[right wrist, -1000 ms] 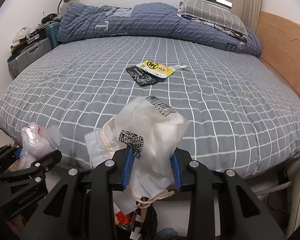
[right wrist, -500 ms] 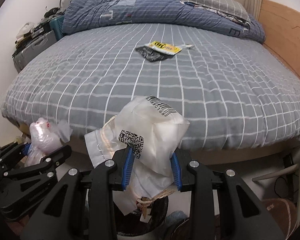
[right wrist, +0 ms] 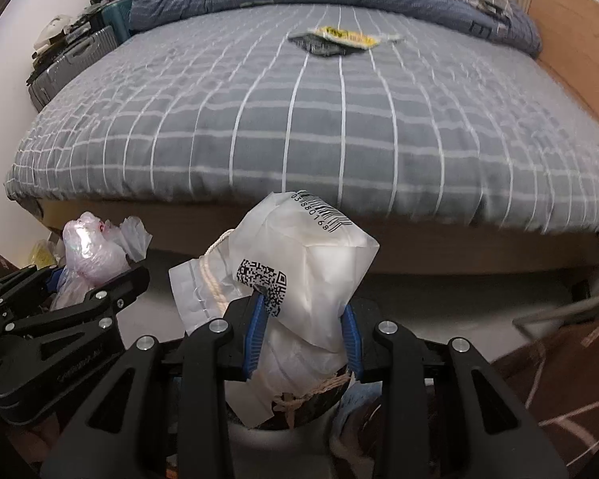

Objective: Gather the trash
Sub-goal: 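Carry both bags down over the floor bin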

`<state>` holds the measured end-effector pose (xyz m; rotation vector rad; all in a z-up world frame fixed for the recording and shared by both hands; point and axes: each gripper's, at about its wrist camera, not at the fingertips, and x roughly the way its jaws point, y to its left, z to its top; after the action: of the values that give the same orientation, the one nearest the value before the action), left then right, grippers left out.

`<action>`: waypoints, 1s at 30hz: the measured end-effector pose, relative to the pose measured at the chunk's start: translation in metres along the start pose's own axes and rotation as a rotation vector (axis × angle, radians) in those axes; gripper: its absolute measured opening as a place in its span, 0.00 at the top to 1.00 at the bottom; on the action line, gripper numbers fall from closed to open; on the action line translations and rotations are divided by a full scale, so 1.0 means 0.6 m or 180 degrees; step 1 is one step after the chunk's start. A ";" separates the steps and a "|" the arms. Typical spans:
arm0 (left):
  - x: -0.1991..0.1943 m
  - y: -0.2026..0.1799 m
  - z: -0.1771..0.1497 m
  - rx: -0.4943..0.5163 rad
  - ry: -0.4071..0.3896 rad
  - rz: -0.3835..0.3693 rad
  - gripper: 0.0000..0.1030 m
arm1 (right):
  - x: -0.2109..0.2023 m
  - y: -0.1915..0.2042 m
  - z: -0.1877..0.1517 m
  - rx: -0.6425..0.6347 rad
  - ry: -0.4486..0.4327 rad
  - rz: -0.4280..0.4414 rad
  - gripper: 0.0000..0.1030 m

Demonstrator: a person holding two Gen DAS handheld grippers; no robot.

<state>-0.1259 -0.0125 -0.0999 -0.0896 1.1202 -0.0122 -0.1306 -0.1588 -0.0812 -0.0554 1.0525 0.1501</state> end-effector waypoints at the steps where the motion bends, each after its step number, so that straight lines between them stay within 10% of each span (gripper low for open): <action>1: 0.002 0.001 -0.002 0.0002 0.0012 0.0003 0.49 | 0.005 0.001 -0.005 0.0004 0.0042 -0.0004 0.69; 30: 0.160 0.067 -0.027 -0.0120 0.0591 0.0112 0.49 | 0.189 0.018 -0.042 -0.0015 0.0956 0.0046 0.67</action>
<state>-0.1000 0.0212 -0.1959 -0.1040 1.3075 0.0328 -0.0988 -0.1401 -0.1917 -0.0762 1.3524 0.1604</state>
